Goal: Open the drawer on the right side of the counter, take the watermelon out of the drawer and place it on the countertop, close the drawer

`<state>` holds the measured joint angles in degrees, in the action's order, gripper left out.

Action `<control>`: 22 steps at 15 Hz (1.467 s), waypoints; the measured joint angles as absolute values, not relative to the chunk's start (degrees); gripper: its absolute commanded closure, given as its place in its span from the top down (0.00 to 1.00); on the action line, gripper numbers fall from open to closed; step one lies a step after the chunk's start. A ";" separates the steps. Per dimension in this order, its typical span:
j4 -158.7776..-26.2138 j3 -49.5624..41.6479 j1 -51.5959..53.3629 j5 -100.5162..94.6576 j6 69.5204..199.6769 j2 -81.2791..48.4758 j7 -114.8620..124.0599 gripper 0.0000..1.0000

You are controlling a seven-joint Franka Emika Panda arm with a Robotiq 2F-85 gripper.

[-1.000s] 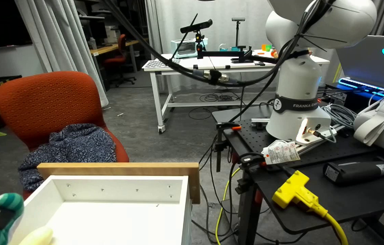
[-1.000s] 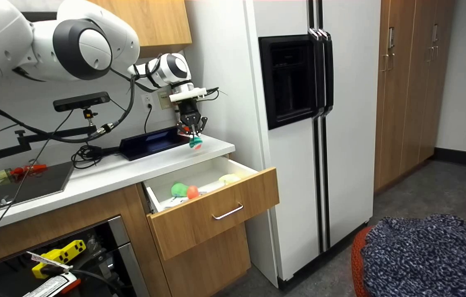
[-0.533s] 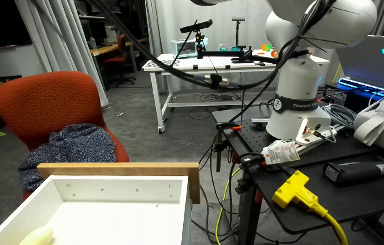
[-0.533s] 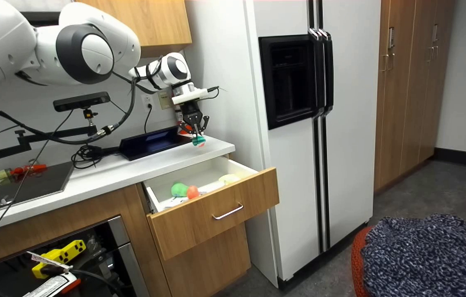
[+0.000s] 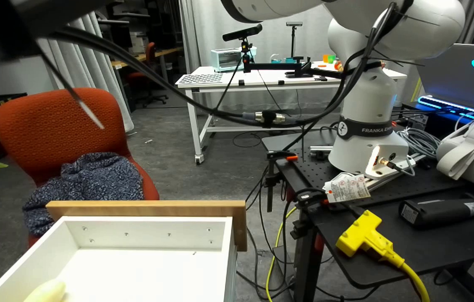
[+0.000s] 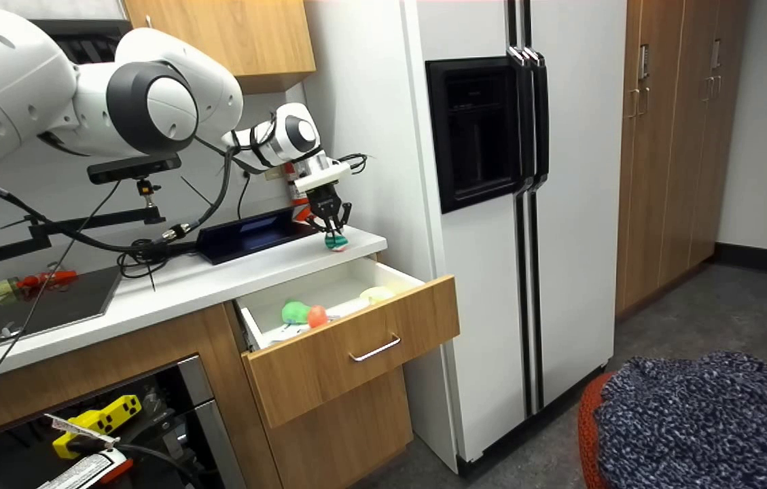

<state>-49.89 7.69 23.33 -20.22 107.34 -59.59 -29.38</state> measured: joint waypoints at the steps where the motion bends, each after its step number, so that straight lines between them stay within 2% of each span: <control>1: -49.88 7.69 23.33 -20.22 107.78 -59.67 -29.72 0.03; 5: -49.74 7.71 23.34 -20.22 108.31 -59.70 -31.28 0.03; 6: -49.68 7.71 23.34 -20.22 108.34 -59.70 -31.50 0.35; 7: -49.62 7.72 23.34 -20.22 108.35 -59.70 -31.62 0.36; 8: -49.56 7.73 23.34 -20.22 108.35 -59.70 -31.69 0.41; 11: -49.47 7.76 23.35 -20.22 108.35 -59.70 -31.84 0.66; 16: -49.11 7.76 23.49 -20.22 108.35 -59.70 -31.95 1.00; 22: -49.09 7.65 23.49 -20.22 107.68 -59.48 -31.93 1.00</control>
<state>-49.09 7.65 23.49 -20.22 107.68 -59.48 -31.93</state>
